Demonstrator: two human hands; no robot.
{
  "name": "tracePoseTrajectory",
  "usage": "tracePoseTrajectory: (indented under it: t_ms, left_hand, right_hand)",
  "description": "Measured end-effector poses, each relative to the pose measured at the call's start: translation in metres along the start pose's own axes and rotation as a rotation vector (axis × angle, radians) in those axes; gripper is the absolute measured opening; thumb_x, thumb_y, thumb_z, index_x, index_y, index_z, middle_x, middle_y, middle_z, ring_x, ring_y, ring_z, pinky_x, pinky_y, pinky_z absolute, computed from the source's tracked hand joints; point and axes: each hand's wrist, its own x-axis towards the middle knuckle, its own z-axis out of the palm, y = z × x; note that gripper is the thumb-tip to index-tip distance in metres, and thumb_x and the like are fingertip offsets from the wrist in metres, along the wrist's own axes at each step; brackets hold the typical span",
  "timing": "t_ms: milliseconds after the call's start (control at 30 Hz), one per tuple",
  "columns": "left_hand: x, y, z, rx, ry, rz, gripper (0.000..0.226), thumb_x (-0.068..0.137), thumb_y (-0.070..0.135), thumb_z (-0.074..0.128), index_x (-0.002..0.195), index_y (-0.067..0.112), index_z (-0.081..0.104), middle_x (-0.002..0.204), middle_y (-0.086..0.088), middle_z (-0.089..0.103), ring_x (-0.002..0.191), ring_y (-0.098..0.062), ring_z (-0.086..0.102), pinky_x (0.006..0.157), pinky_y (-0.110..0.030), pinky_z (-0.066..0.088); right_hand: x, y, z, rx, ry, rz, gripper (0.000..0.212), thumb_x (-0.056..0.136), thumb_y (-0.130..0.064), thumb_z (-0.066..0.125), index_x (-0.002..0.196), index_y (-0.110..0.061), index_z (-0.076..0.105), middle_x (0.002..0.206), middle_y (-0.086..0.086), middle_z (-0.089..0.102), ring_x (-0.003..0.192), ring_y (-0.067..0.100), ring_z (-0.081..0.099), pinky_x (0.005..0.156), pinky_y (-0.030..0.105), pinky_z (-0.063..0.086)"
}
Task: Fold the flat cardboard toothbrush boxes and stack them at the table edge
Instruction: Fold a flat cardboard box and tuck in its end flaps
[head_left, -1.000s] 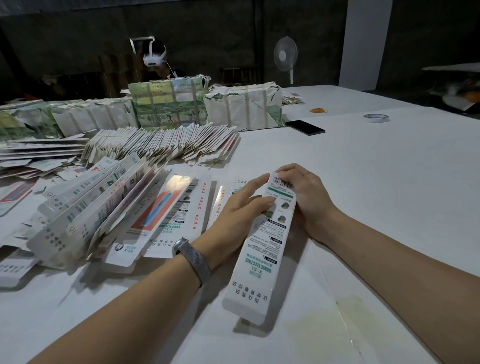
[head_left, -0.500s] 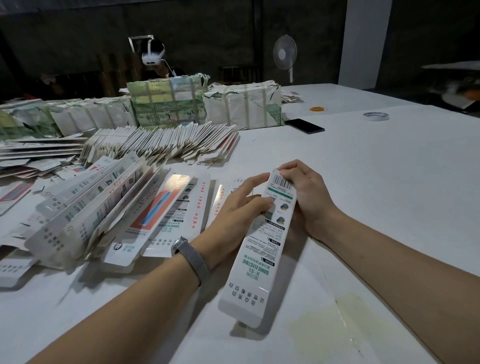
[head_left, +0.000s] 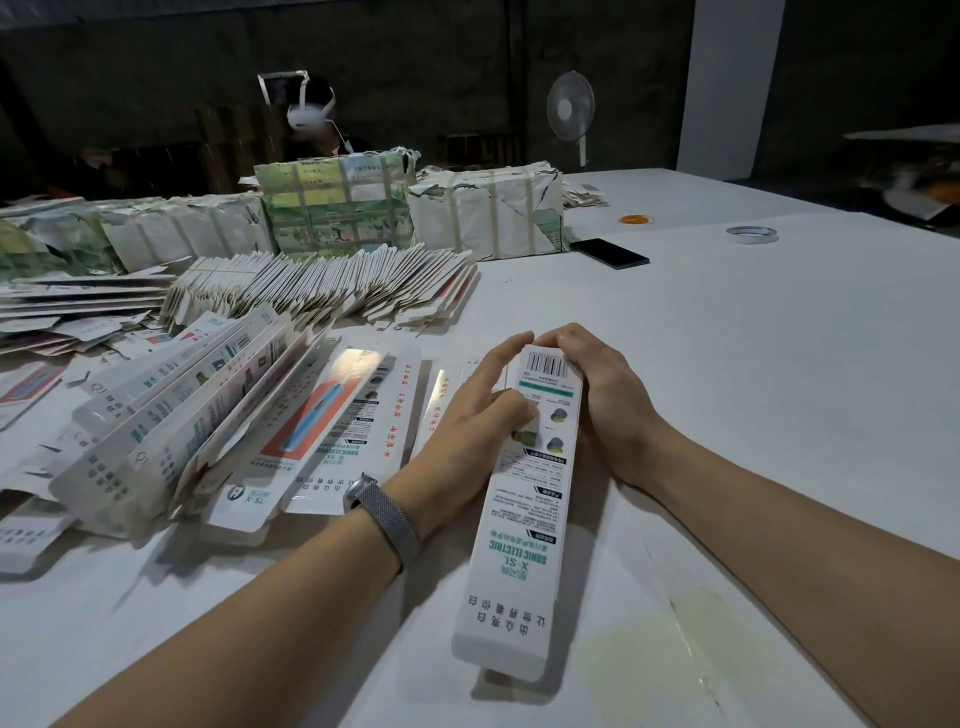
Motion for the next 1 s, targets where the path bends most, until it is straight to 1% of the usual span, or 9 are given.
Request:
tracePoseTrajectory:
  t_ms: [167, 233, 333, 400, 567, 700, 800, 900, 1000]
  left_hand:
    - [0.0, 0.0, -0.002, -0.06, 0.027, 0.004, 0.059, 0.078, 0.014, 0.05, 0.134, 0.032, 0.051, 0.1, -0.006, 0.076, 0.083, -0.016, 0.071, 0.066, -0.027, 0.057]
    - [0.002, -0.001, -0.002, -0.111, 0.041, 0.0, 0.057, 0.078, 0.012, 0.05, 0.132, 0.03, 0.05, 0.094, -0.007, 0.076, 0.076, -0.016, 0.071, 0.062, -0.028, 0.056]
    - [0.004, -0.004, -0.002, -0.183, 0.076, 0.007, 0.055, 0.078, 0.01, 0.05, 0.13, 0.027, 0.048, 0.086, -0.01, 0.074, 0.067, -0.018, 0.069, 0.056, -0.029, 0.055]
    - [0.005, -0.006, -0.002, -0.201, 0.09, 0.016, 0.054, 0.078, 0.009, 0.051, 0.129, 0.028, 0.047, 0.089, -0.011, 0.075, 0.068, -0.02, 0.069, 0.058, -0.031, 0.056]
    - [0.008, -0.008, -0.003, -0.237, 0.098, 0.002, 0.052, 0.078, 0.009, 0.055, 0.125, 0.031, 0.048, 0.098, -0.014, 0.074, 0.073, -0.025, 0.069, 0.062, -0.036, 0.059]
    - [0.009, -0.011, -0.004, -0.209, 0.096, -0.002, 0.05, 0.079, 0.011, 0.056, 0.123, 0.035, 0.049, 0.098, -0.012, 0.075, 0.073, -0.026, 0.07, 0.066, -0.039, 0.057]
    - [0.01, -0.014, -0.005, -0.207, 0.087, 0.014, 0.051, 0.08, 0.011, 0.056, 0.124, 0.035, 0.049, 0.095, -0.01, 0.076, 0.073, -0.025, 0.072, 0.06, -0.036, 0.059]
    - [0.011, -0.017, -0.007, -0.197, 0.085, 0.017, 0.055, 0.081, 0.011, 0.055, 0.129, 0.035, 0.048, 0.092, -0.007, 0.077, 0.074, -0.022, 0.073, 0.061, -0.034, 0.059]
    - [0.011, -0.019, -0.008, -0.19, 0.072, 0.004, 0.054, 0.084, 0.015, 0.057, 0.133, 0.036, 0.046, 0.096, -0.009, 0.077, 0.078, -0.022, 0.073, 0.064, -0.033, 0.059]
  right_hand:
    - [0.0, 0.001, 0.001, 0.024, -0.001, 0.057, 0.018, 0.083, -0.042, 0.044, 0.082, -0.042, 0.061, 0.078, -0.001, 0.068, 0.07, 0.017, 0.064, 0.059, 0.03, 0.049]
    - [0.001, 0.002, 0.0, 0.032, -0.021, 0.067, 0.016, 0.082, -0.04, 0.045, 0.084, -0.046, 0.059, 0.078, 0.0, 0.07, 0.069, 0.017, 0.064, 0.058, 0.029, 0.048]
    - [0.001, 0.003, -0.001, 0.049, -0.061, 0.058, 0.016, 0.081, -0.033, 0.052, 0.092, -0.044, 0.056, 0.08, 0.004, 0.071, 0.064, 0.014, 0.064, 0.052, 0.025, 0.049]
    - [0.002, 0.004, -0.001, 0.073, -0.054, 0.046, 0.016, 0.082, -0.032, 0.056, 0.095, -0.041, 0.055, 0.084, 0.007, 0.07, 0.063, 0.015, 0.064, 0.05, 0.025, 0.049]
    - [0.003, 0.005, -0.001, 0.11, -0.062, 0.048, 0.011, 0.086, -0.035, 0.059, 0.092, -0.043, 0.056, 0.108, 0.024, 0.068, 0.071, 0.028, 0.066, 0.068, 0.044, 0.053]
    - [0.004, 0.005, -0.002, 0.117, -0.06, 0.063, 0.009, 0.086, -0.034, 0.059, 0.092, -0.041, 0.056, 0.098, 0.02, 0.07, 0.065, 0.024, 0.065, 0.06, 0.037, 0.054]
    - [0.004, 0.006, -0.004, 0.113, -0.046, 0.054, 0.011, 0.094, -0.026, 0.057, 0.093, -0.037, 0.056, 0.089, 0.013, 0.071, 0.062, 0.02, 0.065, 0.053, 0.031, 0.053]
    - [0.003, 0.005, -0.005, 0.069, -0.037, 0.043, 0.016, 0.1, -0.022, 0.054, 0.092, -0.036, 0.055, 0.082, 0.009, 0.073, 0.059, 0.018, 0.066, 0.045, 0.026, 0.05]
    - [0.003, 0.004, -0.006, 0.011, -0.021, 0.035, 0.019, 0.101, -0.021, 0.055, 0.09, -0.037, 0.056, 0.08, 0.006, 0.074, 0.061, 0.017, 0.067, 0.048, 0.028, 0.051]
